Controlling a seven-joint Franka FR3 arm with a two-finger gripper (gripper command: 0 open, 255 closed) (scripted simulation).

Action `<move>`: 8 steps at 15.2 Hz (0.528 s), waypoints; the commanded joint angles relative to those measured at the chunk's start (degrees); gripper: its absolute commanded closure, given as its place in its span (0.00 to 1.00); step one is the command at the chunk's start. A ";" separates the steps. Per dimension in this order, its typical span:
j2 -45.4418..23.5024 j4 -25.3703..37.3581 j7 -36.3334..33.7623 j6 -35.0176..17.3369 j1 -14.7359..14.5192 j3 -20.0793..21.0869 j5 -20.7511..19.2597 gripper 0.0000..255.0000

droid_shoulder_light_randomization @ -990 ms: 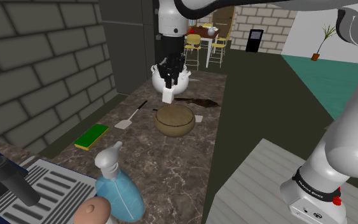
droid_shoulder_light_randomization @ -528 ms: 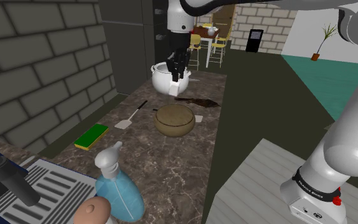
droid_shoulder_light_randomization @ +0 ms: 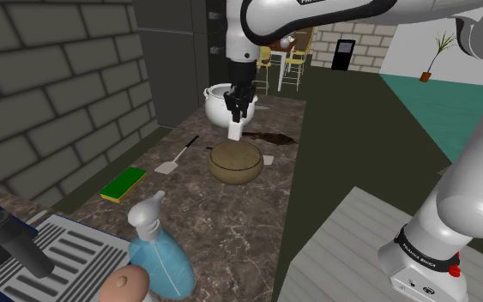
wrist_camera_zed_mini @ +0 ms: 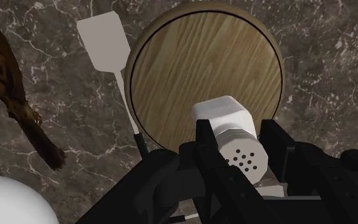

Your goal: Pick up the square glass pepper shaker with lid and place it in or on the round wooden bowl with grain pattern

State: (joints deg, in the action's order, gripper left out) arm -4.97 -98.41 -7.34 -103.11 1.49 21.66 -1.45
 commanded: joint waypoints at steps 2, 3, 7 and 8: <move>-0.12 -2.21 -0.01 -2.34 0.03 -0.03 -0.06 1.00; -0.18 -2.90 -0.03 -3.10 0.03 -0.03 -0.09 1.00; -0.58 -5.53 -0.14 -6.09 0.02 -0.06 -0.26 1.00; -0.71 -6.15 -0.18 -6.83 0.01 -0.06 -0.32 1.00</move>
State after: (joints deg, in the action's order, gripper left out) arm -5.64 -103.81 -7.49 -109.13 1.50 21.60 -1.75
